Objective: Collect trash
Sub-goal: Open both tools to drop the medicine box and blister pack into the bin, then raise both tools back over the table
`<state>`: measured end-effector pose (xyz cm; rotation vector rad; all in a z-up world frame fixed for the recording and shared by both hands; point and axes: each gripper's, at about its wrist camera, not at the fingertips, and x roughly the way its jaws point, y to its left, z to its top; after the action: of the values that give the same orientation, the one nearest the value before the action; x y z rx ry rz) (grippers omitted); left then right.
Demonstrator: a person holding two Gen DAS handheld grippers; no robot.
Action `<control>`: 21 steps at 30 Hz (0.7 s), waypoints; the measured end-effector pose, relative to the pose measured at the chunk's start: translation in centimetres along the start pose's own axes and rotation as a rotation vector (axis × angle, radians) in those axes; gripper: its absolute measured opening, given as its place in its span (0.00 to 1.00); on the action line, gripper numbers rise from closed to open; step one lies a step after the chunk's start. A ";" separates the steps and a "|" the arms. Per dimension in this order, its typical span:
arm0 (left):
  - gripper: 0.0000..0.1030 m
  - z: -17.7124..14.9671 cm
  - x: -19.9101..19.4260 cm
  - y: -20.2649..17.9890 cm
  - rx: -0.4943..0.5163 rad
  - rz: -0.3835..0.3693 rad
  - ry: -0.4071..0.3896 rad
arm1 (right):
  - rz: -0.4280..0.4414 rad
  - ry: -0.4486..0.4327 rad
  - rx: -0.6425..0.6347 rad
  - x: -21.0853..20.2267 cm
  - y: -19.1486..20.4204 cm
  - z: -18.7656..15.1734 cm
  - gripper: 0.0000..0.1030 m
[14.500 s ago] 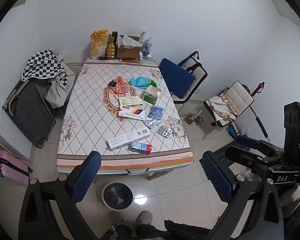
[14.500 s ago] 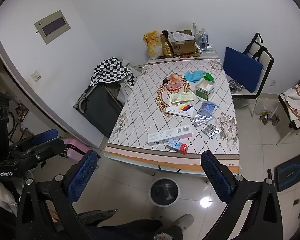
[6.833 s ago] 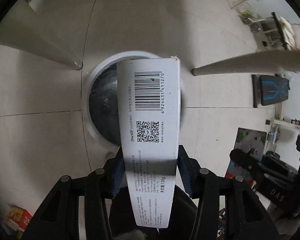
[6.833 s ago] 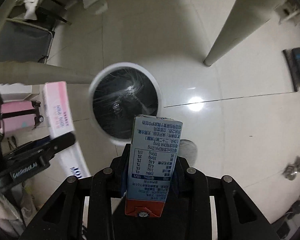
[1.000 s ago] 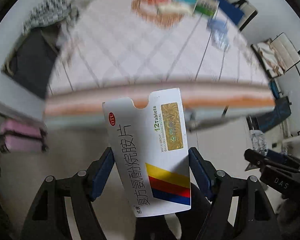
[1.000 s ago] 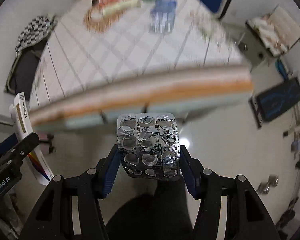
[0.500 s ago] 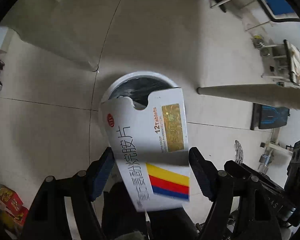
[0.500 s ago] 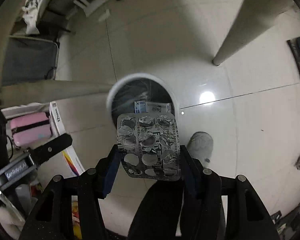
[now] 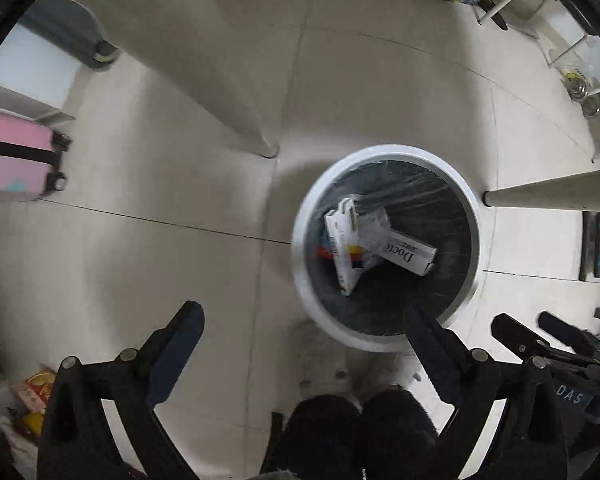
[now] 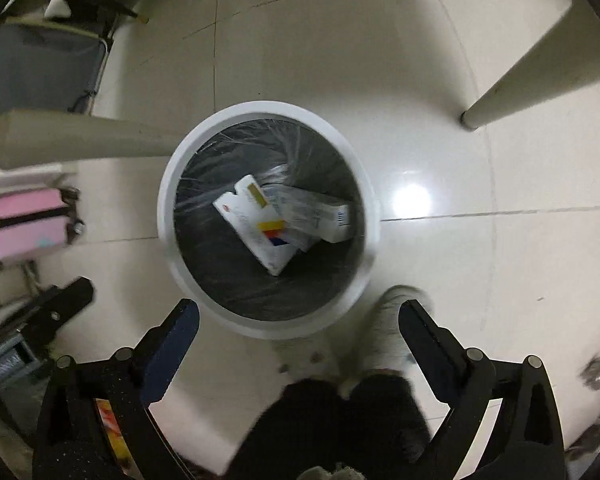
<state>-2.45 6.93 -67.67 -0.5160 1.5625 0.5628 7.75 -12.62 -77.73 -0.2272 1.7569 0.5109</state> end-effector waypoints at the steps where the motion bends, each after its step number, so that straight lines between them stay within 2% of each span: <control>1: 0.99 -0.2 -0.9 -0.1 -0.001 0.005 -0.008 | -0.036 -0.008 -0.016 -0.5 0.4 -0.3 0.98; 5: 0.99 -0.7 -3.9 1.1 0.009 0.008 -0.028 | -0.126 -0.038 -0.062 -3.3 1.4 -1.1 0.98; 8: 0.99 -1.2 -6.3 0.9 0.011 0.012 -0.047 | -0.157 -0.060 -0.071 -6.0 1.6 -2.0 0.98; 15: 0.99 -2.7 -11.8 1.0 0.008 -0.001 -0.063 | -0.201 -0.115 -0.083 -13.3 2.2 -3.7 0.98; 21: 0.99 -4.3 -17.1 1.2 0.018 -0.013 -0.082 | -0.201 -0.150 -0.120 -20.0 4.0 -6.1 0.98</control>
<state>-5.43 4.97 -50.32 -0.4838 1.4842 0.5531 5.77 -14.19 -56.57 -0.4350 1.5400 0.4746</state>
